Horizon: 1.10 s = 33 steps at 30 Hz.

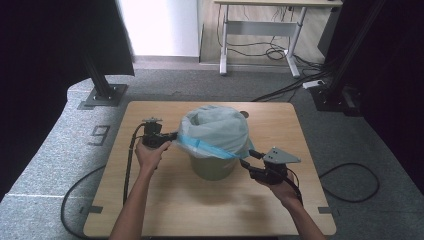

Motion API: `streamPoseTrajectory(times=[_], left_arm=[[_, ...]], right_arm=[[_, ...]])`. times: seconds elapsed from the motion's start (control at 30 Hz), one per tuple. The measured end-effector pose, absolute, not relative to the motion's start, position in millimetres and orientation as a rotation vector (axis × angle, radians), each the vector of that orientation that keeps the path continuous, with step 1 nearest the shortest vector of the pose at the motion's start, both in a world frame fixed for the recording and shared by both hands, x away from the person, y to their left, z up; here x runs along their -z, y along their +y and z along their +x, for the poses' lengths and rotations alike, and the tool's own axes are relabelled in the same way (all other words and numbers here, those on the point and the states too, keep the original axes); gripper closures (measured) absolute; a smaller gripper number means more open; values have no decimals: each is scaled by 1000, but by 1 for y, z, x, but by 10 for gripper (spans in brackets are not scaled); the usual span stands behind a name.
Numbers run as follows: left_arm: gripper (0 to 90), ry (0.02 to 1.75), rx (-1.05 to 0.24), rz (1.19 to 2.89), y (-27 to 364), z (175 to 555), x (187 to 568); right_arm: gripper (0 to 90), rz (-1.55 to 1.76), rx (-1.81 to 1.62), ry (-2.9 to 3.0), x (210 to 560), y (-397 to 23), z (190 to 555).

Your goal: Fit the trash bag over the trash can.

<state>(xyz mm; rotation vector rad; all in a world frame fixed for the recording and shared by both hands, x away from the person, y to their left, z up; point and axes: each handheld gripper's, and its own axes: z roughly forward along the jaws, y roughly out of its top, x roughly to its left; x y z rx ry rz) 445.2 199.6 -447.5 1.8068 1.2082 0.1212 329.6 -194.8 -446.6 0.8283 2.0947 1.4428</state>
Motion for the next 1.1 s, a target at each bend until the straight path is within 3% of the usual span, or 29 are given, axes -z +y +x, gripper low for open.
streamPoseTrajectory(times=[0.27,0.5,0.87,1.1], left_arm=[[893,1206,-124,1806,200,444,447],[893,1202,-126,1805,201,443,446],[893,1193,-107,1823,200,442,451],[894,1209,-95,1876,199,442,461]], right_arm=[[477,737,-1439,2065,437,-174,314],[872,789,-1477,2038,437,-179,320],[887,735,-1492,2280,481,-175,319],[887,770,-1279,2411,522,-170,332]])
